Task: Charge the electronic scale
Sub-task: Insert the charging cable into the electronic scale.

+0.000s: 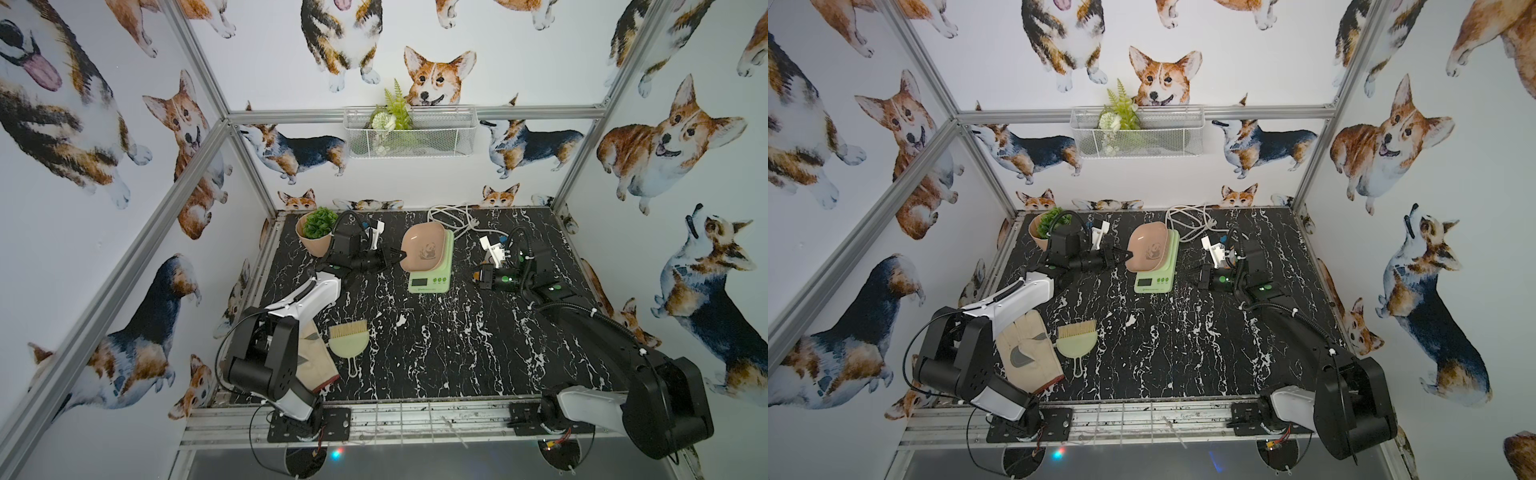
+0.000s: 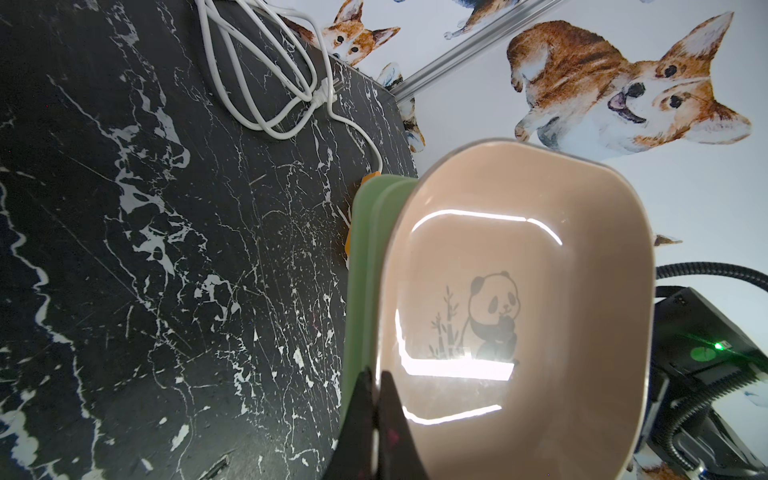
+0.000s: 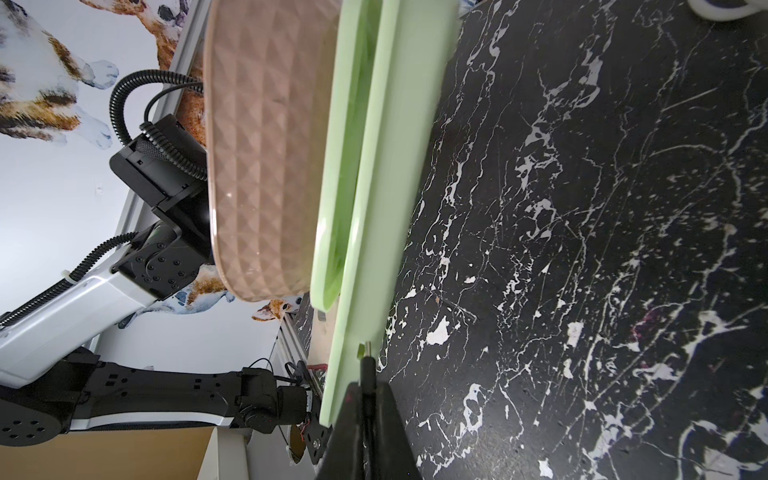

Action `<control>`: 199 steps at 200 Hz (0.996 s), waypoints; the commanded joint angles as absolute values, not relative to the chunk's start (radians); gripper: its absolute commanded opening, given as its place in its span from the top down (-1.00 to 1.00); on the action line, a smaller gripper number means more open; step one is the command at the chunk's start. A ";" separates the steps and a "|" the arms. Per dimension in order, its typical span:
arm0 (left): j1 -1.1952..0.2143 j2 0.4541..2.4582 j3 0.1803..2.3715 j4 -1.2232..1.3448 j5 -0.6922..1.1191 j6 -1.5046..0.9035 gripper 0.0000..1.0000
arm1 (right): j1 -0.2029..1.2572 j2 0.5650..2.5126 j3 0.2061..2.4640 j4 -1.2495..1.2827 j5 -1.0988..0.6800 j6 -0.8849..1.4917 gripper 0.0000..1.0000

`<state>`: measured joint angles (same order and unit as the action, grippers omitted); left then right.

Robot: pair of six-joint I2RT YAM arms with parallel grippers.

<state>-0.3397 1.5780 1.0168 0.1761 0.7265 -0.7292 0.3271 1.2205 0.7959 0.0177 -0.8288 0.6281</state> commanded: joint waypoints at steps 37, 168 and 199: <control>-0.338 1.580 1.025 0.215 0.747 -0.732 1.00 | 0.329 1.226 0.802 0.055 -0.850 0.645 1.00; -0.339 1.574 1.048 0.190 0.743 -0.721 1.00 | 0.338 1.267 0.824 0.028 -0.846 0.647 1.00; -0.339 1.572 1.052 0.181 0.736 -0.713 1.00 | 0.339 1.289 0.831 0.004 -0.858 0.647 1.00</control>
